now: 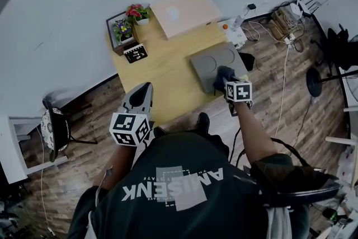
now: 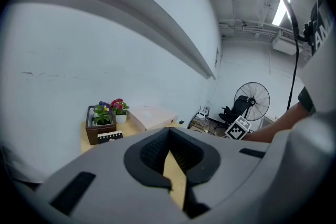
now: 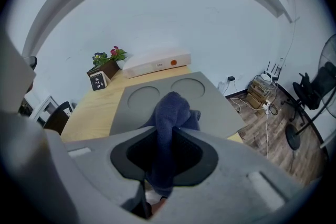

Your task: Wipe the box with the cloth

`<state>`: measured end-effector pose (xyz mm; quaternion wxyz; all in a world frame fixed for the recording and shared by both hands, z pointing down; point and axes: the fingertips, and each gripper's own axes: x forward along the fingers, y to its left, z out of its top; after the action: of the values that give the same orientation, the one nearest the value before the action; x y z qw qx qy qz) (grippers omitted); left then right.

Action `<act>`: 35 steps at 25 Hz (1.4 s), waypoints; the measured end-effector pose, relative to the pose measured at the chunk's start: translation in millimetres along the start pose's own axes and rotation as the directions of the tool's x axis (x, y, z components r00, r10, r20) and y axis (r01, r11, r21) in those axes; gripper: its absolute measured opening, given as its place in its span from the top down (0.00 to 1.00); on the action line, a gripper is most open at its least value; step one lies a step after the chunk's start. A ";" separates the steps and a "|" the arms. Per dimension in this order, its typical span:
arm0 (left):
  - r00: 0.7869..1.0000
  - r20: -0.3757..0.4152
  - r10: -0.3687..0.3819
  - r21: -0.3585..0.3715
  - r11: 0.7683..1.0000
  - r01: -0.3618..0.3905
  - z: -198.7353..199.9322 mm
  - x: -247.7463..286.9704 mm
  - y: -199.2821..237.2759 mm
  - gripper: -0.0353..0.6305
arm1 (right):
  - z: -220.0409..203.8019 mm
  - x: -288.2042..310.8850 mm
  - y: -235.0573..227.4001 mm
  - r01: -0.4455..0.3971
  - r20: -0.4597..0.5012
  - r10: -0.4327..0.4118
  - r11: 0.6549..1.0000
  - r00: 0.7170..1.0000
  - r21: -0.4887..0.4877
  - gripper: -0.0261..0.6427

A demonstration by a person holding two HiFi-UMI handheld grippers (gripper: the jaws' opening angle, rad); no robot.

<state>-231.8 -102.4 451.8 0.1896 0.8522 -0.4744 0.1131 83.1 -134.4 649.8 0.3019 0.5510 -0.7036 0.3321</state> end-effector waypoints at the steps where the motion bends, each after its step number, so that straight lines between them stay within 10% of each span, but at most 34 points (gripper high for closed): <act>1: 1.000 -0.003 -0.005 -0.001 1.000 0.005 -1.2 -2.2 2.3 0.95 | -1.4 0.1 5.9 0.003 0.000 -0.003 1.000 1.000 0.002 0.86; 23: 0.998 -0.019 -0.054 0.018 0.998 0.054 -18.2 -24.6 38.8 0.95 | -12.8 0.8 110.4 -0.105 0.011 0.105 0.994 0.994 -0.035 0.86; 35: 1.000 0.008 0.011 0.024 1.000 -0.011 22.3 50.7 1.9 0.95 | 77.1 -25.5 -29.4 -0.074 0.123 0.080 0.996 0.989 -0.052 0.86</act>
<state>-206.6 -151.7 450.9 0.1768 0.8522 -0.4785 0.1163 112.6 -186.5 587.5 0.2570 0.5359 -0.7494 0.2916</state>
